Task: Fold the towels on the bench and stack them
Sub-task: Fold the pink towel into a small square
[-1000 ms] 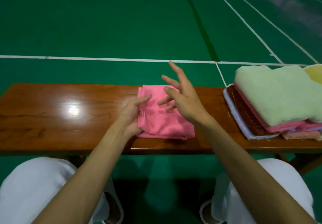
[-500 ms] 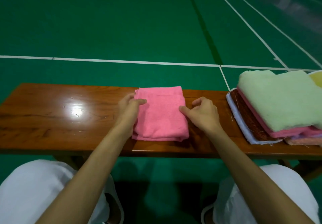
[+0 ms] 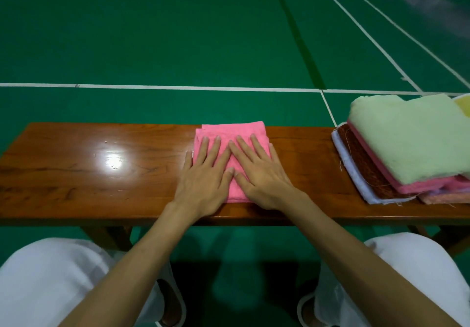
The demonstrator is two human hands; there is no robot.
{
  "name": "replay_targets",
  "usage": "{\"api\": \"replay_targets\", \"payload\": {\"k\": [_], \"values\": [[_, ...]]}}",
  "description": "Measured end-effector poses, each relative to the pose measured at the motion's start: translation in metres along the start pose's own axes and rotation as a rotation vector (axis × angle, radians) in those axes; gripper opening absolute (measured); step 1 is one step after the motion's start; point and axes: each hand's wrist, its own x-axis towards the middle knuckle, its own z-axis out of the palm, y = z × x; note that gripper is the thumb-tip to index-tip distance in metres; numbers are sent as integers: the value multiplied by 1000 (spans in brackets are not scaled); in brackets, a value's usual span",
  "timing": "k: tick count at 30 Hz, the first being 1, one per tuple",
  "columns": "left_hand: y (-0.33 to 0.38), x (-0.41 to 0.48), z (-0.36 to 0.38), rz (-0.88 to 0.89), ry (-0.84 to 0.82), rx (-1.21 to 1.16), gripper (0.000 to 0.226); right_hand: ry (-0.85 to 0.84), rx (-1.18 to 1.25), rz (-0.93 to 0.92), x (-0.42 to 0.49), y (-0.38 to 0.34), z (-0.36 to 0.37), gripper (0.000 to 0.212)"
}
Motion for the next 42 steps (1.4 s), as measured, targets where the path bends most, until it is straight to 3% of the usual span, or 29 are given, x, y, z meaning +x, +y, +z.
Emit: {"api": "replay_targets", "payload": {"k": [7, 15, 18, 22, 26, 31, 33, 36, 39, 42], "values": [[-20, -11, -8, -11, 8, -48, 73, 2, 1, 132, -9, 35, -3, 73], [-20, -13, -5, -26, 12, -79, 73, 17, 18, 120, -13, 35, -2, 70], [-17, -14, -6, -31, 23, -65, 72, 174, 71, 65, -18, 33, -1, 65], [-18, -26, -10, 42, 126, -235, 74, 352, 116, -102, -33, 29, 0, 57], [-29, -45, -7, 150, 148, -232, 85, 177, 67, -181, -55, 27, 7, 88], [-39, -66, -4, 245, 92, -102, 113, 177, 27, -259, -77, 34, 10, 110], [-40, -74, -5, 256, 115, -110, 106, 225, 17, -273, -84, 36, 11, 101], [-40, -82, -10, 308, 239, -190, 78, 335, 75, -290, -92, 40, 6, 68], [-43, -89, -10, 256, 310, -389, 53, 382, 328, -262, -97, 42, -1, 45], [-41, -89, -17, 71, 220, -752, 36, 294, 626, -128, -95, 41, -12, 21]]}}
